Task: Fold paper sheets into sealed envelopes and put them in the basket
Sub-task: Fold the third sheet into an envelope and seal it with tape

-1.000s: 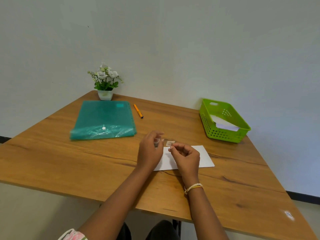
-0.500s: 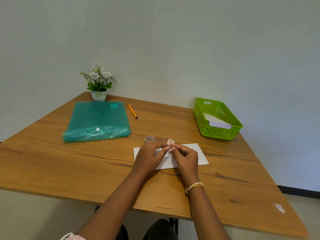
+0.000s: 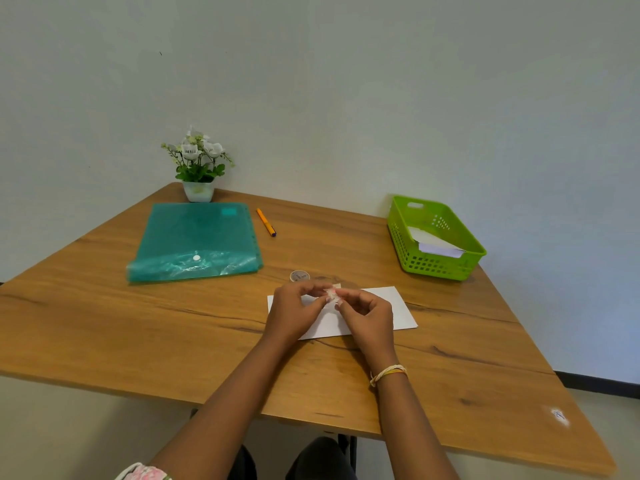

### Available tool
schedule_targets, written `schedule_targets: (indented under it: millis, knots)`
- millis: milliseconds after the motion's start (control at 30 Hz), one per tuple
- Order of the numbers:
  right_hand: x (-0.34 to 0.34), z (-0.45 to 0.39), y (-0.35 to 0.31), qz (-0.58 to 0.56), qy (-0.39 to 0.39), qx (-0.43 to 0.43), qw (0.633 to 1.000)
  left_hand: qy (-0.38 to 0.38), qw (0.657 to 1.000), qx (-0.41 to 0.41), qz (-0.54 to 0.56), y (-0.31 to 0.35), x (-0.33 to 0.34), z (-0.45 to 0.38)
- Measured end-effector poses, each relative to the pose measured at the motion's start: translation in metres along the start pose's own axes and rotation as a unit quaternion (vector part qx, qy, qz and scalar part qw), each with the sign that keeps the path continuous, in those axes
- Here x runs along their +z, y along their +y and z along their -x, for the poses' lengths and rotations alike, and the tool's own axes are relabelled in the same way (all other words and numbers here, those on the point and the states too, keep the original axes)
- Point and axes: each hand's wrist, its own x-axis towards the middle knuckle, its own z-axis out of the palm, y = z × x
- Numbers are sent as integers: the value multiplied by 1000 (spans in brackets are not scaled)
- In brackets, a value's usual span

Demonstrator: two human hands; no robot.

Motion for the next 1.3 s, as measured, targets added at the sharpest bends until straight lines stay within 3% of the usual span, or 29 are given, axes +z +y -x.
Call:
schedule_targets:
  millis: [300, 500, 633, 800, 933, 1167, 1300]
  knots:
    - [0, 1, 0, -12, 3, -20, 1000, 2, 1000, -5, 0, 1, 0, -2]
    - [3, 2, -2, 56, -25, -70, 996, -29, 999, 28, -24, 1, 1, 2]
    - [3, 2, -1, 50, -10, -48, 998, -35, 996, 62, -46, 1, 0, 3]
    - [0, -1, 0, -21, 10, 7, 1000, -6, 999, 50, 5, -4, 0, 1]
    - [-2, -1, -1, -55, -11, 12, 998, -24, 998, 50, 6, -6, 4, 1]
    - [-1, 0, 0, -17, 2, 34, 999, -4, 998, 57, 10, -7, 2, -1]
    - [1, 1, -1, 31, 5, 2, 1000, -1, 998, 57, 10, -6, 1, -1]
